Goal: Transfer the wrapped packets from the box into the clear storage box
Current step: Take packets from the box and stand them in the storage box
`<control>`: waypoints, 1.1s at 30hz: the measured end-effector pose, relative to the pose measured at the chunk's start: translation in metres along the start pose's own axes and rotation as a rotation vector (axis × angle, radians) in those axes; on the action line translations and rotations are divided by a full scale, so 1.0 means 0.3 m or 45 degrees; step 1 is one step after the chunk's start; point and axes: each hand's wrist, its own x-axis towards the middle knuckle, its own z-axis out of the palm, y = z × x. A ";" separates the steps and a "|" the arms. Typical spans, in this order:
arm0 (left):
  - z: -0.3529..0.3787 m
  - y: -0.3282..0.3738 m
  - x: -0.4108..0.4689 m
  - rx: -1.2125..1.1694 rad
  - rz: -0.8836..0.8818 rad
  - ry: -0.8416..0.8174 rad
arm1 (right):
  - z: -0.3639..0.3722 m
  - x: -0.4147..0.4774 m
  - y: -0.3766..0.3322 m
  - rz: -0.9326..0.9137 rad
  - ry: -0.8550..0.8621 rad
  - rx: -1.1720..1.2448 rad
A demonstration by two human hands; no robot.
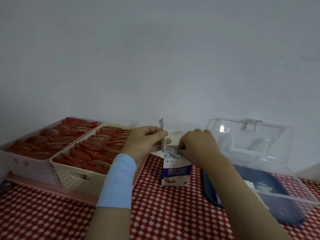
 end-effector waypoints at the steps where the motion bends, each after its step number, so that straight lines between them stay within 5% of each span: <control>1: 0.000 -0.002 0.001 0.005 -0.003 0.004 | -0.004 0.004 -0.006 -0.018 -0.007 -0.020; 9: 0.009 -0.003 0.003 0.046 0.040 0.034 | -0.046 -0.014 0.029 0.070 0.023 0.231; 23: 0.053 -0.030 0.022 0.407 0.028 -0.108 | -0.042 -0.031 0.069 0.056 -0.343 0.515; 29: 0.054 -0.032 0.027 0.432 0.029 -0.095 | -0.036 -0.028 0.093 0.168 -0.140 0.774; 33: 0.050 -0.029 0.034 0.374 0.043 -0.072 | -0.016 -0.042 0.086 0.216 0.062 0.648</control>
